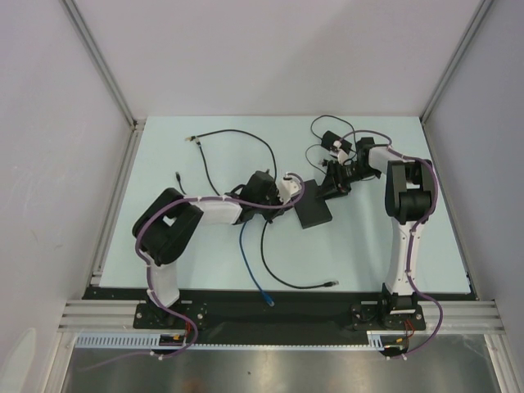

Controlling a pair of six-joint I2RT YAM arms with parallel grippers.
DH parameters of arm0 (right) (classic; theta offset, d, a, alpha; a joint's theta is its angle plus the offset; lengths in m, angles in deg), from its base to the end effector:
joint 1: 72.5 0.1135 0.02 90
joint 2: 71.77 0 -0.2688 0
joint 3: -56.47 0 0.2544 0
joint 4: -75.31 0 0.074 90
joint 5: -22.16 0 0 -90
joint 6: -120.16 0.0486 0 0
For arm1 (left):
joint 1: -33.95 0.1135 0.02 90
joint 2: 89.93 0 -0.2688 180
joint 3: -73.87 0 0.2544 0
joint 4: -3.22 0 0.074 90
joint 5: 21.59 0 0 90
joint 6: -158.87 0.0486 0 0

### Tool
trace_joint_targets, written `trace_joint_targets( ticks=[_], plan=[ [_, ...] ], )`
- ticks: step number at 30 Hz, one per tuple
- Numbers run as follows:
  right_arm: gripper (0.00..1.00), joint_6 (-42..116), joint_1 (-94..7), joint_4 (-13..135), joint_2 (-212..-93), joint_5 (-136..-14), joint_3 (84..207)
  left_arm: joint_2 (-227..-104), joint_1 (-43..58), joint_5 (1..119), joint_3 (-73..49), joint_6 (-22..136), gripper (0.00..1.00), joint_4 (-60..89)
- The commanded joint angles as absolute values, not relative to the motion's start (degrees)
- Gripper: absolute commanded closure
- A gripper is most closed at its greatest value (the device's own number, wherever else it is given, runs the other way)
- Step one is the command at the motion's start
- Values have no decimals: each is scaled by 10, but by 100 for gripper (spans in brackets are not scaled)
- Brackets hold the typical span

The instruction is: Insert the plug into the switch port

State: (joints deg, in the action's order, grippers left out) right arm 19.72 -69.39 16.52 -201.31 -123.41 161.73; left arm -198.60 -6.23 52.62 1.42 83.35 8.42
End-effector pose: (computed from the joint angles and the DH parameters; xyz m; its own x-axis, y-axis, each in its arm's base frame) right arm 0.4324 0.0636 0.1154 -0.9513 -0.1543 -0.2670 -0.3075 0.5402 0.7834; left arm 0.2985 -0.2694 0.1379 -0.2952 0.5642 -0.7711 0.8785 0.4776 0.0132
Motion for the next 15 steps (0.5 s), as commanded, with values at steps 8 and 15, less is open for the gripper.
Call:
trace_joint_targets(
  ticks=[8,15],
  plan=[
    [43,151,-693,101,-2041,-1239,1691,-1976,-93,510,23,919,100,4],
    [42,135,-690,65,-2069,-1222,1742,-1969,-93,511,22,920,100,8]
  ],
)
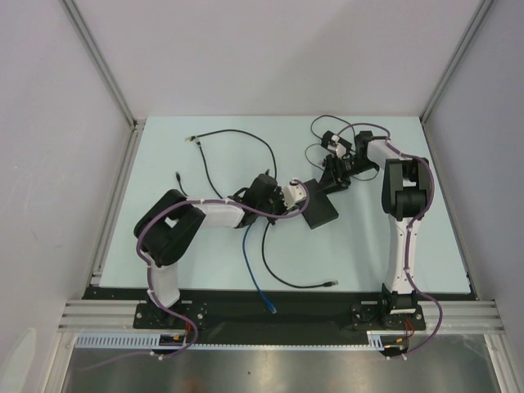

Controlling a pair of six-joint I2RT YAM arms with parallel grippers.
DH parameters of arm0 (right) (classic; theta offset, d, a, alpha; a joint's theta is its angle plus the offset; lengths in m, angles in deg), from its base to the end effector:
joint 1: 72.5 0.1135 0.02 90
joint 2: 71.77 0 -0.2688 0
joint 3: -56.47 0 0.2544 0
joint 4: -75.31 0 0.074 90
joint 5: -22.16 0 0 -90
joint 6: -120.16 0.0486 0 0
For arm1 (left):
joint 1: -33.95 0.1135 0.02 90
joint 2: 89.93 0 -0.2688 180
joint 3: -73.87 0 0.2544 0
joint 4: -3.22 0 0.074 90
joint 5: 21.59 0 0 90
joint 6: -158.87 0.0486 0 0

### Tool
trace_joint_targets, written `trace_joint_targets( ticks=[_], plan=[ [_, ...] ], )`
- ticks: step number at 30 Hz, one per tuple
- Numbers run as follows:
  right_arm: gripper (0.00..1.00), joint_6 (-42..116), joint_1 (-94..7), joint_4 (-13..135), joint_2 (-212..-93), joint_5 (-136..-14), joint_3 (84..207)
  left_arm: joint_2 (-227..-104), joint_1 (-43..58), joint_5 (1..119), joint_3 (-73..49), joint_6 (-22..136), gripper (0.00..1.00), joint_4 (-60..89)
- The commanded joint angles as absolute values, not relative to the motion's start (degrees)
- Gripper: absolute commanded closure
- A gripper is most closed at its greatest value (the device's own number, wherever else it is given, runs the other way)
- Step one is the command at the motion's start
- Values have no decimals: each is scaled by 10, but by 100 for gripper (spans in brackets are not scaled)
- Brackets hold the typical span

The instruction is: Insert the plug into the switch port

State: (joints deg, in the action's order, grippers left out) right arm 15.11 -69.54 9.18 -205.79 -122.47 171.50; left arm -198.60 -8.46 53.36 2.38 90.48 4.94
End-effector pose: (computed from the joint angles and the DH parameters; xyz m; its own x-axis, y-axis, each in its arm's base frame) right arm 0.4534 0.0631 0.1222 -0.9352 -0.1989 -0.2931 -0.3541 0.5414 0.7625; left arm 0.2889 -0.2810 0.1385 -0.1362 0.6061 -0.7836 0.9150 0.3802 0.1350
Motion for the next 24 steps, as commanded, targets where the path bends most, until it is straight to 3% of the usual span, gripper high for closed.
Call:
trace_joint_targets(
  ticks=[1,13,24],
  plan=[
    [42,135,-689,63,-2072,-1223,1742,-1967,-94,512,21,920,100,9],
    [57,178,-671,71,-2074,-1264,1690,-1998,-105,533,-29,900,100,38],
    [65,343,-642,259,-1998,-1268,1521,-2028,-105,504,-74,843,100,21]
  ],
)
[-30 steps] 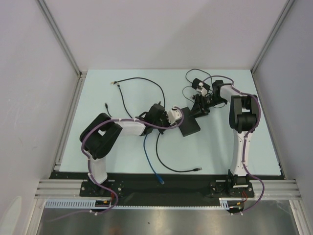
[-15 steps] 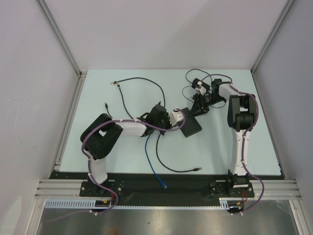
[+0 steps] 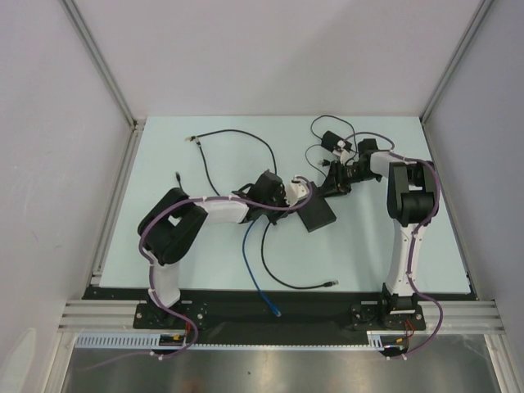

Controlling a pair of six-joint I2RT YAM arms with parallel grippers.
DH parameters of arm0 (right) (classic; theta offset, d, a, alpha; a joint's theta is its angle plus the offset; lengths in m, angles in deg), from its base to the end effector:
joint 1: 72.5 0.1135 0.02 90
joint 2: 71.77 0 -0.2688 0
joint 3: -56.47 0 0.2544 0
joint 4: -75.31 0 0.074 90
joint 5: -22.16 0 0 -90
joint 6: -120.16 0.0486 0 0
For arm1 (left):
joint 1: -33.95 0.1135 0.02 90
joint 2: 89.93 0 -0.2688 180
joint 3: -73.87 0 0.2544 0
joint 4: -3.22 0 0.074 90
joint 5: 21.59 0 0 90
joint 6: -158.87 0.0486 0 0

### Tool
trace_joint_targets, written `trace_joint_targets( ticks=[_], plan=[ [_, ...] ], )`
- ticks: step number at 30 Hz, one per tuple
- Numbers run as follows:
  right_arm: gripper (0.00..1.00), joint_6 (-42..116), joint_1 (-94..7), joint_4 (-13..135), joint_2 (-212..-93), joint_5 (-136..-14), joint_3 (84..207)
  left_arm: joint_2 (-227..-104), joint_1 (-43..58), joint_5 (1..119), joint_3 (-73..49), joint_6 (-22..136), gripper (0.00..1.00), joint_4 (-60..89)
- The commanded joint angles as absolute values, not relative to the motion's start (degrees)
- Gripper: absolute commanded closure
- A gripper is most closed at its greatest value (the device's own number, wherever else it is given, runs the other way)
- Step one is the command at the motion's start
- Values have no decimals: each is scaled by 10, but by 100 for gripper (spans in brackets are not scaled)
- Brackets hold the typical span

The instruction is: Insert the plug into the switch port

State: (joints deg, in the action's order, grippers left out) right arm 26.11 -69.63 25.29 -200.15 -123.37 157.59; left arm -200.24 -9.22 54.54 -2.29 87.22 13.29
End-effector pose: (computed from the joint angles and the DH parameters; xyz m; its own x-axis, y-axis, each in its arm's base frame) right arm 0.4328 0.0618 0.1087 -0.9570 -0.0880 -0.2764 -0.2779 0.5513 0.7866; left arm 0.2916 -0.2895 0.1383 -0.2342 0.6388 -0.7329 0.9095 0.4103 0.0669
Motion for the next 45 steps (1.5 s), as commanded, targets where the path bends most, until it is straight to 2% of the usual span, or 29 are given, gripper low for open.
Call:
trace_joint_targets(
  ticks=[1,11,18,24,29,33,34,41,45],
  plan=[
    [66,346,-636,266,-1991,-1268,1515,-2030,-106,502,-82,833,100,20],
    [69,442,-589,371,-1960,-1286,1452,-2042,-105,480,-122,814,100,41],
    [71,445,-554,368,-1934,-1293,1418,-2042,-100,497,-146,816,100,52],
    [70,446,-582,357,-1933,-1274,1418,-2050,-88,498,-173,849,100,97],
    [58,421,-617,325,-1934,-1247,1440,-2045,-81,504,-169,874,99,151],
    [41,400,-643,304,-1930,-1221,1453,-2047,-77,519,-169,900,99,181],
    [40,395,-646,296,-1930,-1216,1457,-2046,-75,518,-169,902,99,185],
    [45,350,-658,250,-1939,-1200,1475,-2046,-69,508,-167,914,94,203],
    [52,374,-646,273,-1944,-1207,1461,-2055,-69,493,-178,903,93,202]
  ],
)
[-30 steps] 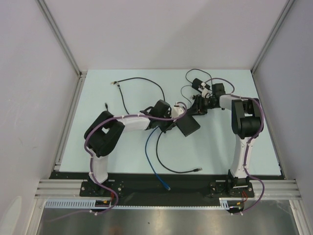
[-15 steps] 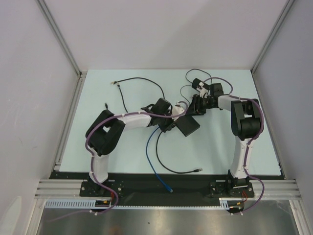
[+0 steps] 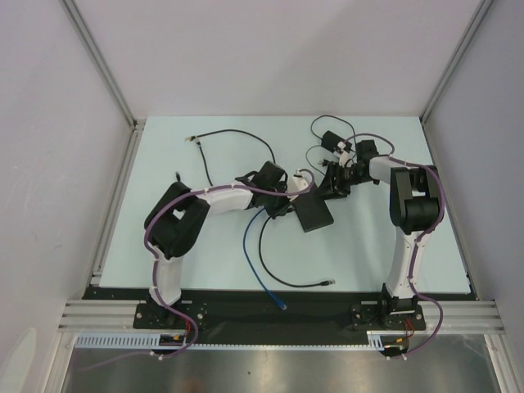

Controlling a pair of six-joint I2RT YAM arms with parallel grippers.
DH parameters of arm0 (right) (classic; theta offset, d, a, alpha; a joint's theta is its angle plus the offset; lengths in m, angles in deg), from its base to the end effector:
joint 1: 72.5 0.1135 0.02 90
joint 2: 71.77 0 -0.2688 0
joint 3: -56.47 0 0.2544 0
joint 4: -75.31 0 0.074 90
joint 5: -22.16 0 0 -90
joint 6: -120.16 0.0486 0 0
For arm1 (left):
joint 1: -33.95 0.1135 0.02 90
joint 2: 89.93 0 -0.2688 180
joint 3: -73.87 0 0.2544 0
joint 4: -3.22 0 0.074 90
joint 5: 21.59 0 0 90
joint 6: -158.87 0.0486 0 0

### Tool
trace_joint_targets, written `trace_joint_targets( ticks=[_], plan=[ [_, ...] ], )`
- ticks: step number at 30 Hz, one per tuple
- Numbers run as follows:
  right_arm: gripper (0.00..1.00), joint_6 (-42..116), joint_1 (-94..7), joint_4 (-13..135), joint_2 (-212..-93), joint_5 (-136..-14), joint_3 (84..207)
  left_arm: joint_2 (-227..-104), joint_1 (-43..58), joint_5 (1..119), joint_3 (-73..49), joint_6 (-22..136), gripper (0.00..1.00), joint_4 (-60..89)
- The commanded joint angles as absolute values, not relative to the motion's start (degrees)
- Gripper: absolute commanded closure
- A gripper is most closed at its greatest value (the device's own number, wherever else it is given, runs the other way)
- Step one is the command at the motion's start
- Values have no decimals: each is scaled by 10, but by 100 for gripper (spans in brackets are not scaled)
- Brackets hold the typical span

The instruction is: Insert the plug into the switch port

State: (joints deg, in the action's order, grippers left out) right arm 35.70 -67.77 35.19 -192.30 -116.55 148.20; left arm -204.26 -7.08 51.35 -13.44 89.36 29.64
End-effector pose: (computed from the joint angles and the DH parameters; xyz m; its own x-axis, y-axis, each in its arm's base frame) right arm 0.4132 0.0708 0.1235 -0.9568 -0.0152 -0.2903 -0.2325 0.6398 0.7325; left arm 0.3144 -0.2925 0.1461 -0.3018 0.7062 -0.6405 0.9235 0.3835 -0.0122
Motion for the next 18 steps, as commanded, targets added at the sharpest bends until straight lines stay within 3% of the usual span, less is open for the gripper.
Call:
trace_joint_targets(
  ticks=[1,3,9,15,18],
  plan=[
    [55,383,-642,282,-1946,-1208,1458,-2059,-69,489,-190,900,94,202],
    [60,398,-627,294,-1944,-1211,1441,-2073,-69,471,-204,892,100,204],
    [65,419,-621,317,-1939,-1205,1428,-2093,-67,452,-248,885,99,212],
    [63,384,-663,283,-1946,-1177,1456,-2077,-45,461,-262,891,88,294],
    [53,354,-684,257,-1945,-1158,1471,-2041,-26,456,-223,896,79,303]
  ],
)
